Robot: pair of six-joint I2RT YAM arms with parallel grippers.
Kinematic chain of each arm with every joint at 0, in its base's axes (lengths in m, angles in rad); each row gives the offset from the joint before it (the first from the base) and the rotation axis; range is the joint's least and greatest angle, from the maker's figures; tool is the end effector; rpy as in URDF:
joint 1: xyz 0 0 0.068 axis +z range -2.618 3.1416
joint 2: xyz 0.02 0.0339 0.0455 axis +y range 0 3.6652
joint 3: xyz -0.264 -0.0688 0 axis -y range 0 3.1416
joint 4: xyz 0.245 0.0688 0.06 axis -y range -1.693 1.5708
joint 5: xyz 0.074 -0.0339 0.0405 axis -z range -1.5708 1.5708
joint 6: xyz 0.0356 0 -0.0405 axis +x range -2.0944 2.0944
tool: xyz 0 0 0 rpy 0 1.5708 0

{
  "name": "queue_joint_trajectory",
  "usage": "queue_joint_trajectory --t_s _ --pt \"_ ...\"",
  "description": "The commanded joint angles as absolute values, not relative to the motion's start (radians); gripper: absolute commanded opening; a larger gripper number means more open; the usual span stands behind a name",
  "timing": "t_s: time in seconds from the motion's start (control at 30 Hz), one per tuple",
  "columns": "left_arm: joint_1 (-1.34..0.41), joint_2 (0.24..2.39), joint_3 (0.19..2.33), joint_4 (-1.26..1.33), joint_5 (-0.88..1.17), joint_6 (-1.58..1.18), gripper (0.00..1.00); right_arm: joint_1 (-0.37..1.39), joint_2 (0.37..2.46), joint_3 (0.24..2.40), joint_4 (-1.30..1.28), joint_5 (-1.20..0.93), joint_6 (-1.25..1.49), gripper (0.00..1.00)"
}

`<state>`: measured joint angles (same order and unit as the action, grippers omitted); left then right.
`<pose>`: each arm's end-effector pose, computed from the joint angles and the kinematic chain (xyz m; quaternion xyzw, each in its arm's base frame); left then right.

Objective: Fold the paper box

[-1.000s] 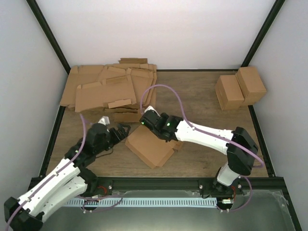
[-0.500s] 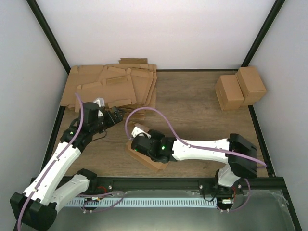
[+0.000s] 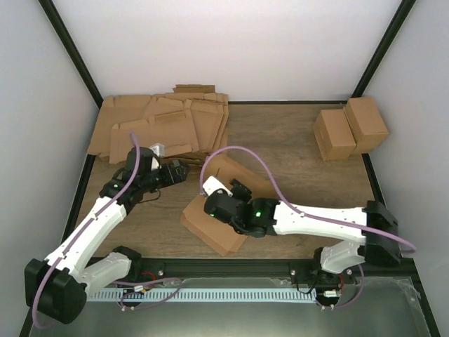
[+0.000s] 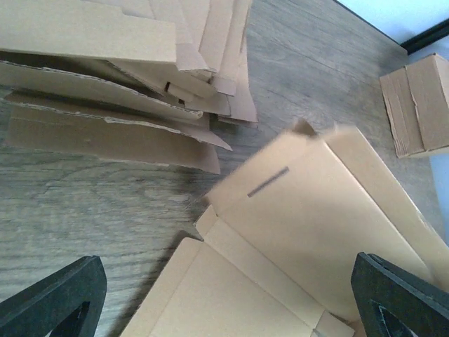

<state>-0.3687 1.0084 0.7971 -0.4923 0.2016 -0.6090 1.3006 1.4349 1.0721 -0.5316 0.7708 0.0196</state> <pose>0.1974 -0.0839 0.2737 -0.0662 0.9014 -0.2769 0.3262 0.1031 0.2795 0.2666 -0.4224 0.7754 -0.0916 0.4603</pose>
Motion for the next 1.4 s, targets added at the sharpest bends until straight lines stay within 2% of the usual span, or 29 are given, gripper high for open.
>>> queue_joint_trajectory --t_s 0.0,0.1,0.2,0.33,0.4,0.57,0.67,0.9,1.17,1.37 --pt "-0.364 1.027 0.759 -0.369 0.273 -0.561 0.98 1.265 1.339 1.146 -0.607 0.597 0.175 0.75" --pt "-0.366 1.062 0.756 -0.329 0.284 -0.558 0.97 1.221 1.302 1.163 -0.645 0.502 0.255 0.77" --pt "-0.372 1.109 0.764 -0.304 0.299 -0.556 0.97 1.148 1.27 1.169 -0.67 0.421 0.348 0.87" --pt "-0.406 1.187 0.787 -0.275 0.292 -0.528 0.95 0.975 1.234 1.127 -0.686 0.224 0.495 0.94" --pt "-0.427 1.228 0.802 -0.272 0.253 -0.506 0.95 0.874 1.209 1.058 -0.68 0.136 0.547 0.94" --pt "-0.466 1.35 0.855 -0.277 0.172 -0.462 0.9 0.655 1.132 0.851 -0.637 -0.013 0.675 0.88" --pt "-0.493 1.414 0.904 -0.288 0.107 -0.421 0.85 0.585 1.093 0.763 -0.638 -0.022 0.746 0.84" --pt "-0.555 1.56 1.039 -0.318 0.04 -0.318 0.74 0.563 1.082 0.665 -0.644 0.005 0.901 0.77" --pt "-0.584 1.663 1.114 -0.326 -0.027 -0.27 0.72 0.563 1.156 0.638 -0.575 0.026 0.973 0.76" --pt "-0.601 1.677 1.112 -0.321 -0.037 -0.282 0.73 0.561 1.233 0.639 -0.594 0.07 1.023 0.68"
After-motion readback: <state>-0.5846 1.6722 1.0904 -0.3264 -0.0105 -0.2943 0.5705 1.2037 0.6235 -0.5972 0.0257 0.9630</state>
